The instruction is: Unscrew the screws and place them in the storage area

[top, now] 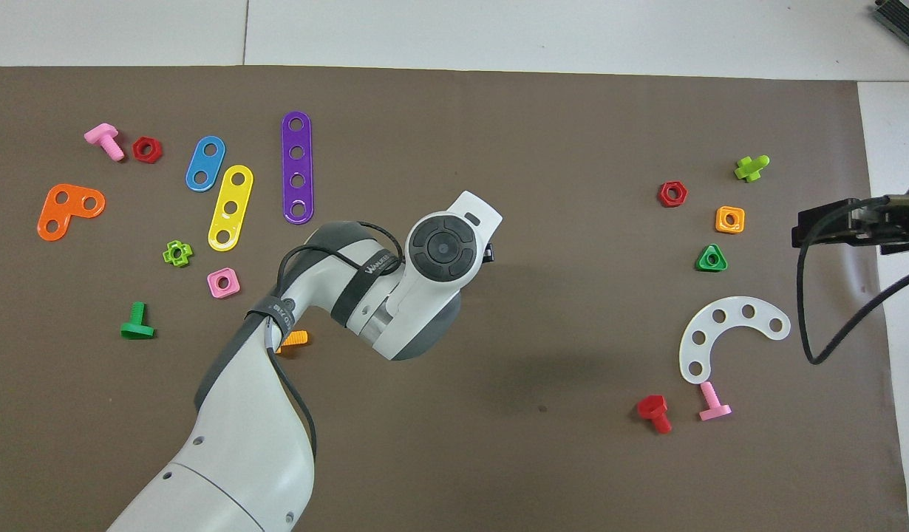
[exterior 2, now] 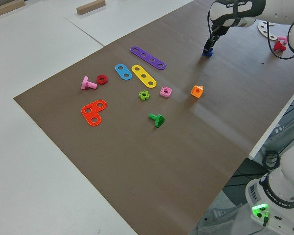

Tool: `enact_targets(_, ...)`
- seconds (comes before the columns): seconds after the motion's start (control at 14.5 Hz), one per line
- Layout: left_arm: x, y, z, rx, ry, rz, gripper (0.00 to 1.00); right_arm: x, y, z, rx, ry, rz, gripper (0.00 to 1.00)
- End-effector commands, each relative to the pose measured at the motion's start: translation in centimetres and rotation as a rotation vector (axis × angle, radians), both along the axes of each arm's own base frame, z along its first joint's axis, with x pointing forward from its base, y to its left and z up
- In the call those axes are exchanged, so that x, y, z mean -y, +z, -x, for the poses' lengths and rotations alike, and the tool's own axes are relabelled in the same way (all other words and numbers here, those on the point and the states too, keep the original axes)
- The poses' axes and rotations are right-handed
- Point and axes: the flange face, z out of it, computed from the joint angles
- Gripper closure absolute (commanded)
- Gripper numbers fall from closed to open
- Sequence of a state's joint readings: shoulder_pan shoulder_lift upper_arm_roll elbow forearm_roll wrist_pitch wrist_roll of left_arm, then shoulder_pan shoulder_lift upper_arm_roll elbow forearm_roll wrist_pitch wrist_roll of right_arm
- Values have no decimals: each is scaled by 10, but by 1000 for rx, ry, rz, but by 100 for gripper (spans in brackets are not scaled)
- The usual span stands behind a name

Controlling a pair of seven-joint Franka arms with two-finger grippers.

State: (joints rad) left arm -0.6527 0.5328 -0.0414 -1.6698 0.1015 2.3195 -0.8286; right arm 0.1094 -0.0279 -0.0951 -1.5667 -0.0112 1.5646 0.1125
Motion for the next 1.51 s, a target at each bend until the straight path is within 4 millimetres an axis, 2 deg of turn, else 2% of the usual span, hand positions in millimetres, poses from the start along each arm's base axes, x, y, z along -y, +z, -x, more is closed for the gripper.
enact_targets(0.0,-3,3,-3,10,5,-27,31,1,1,5,-3,19,-21,0)
enact_targets(0.62,-8,6,-7,1,8,-39,39,1,1,5,-3,19,-21,0)
enact_targets(0.83,-8,10,-10,-2,14,-43,44,1,1,5,-3,19,-21,0)
enact_targets(0.96,-8,10,-10,-2,14,-41,50,1,1,5,-3,19,-21,0)
enact_targets(1.45,-9,7,-9,-2,15,-38,60,2,1,5,-3,18,-21,0)
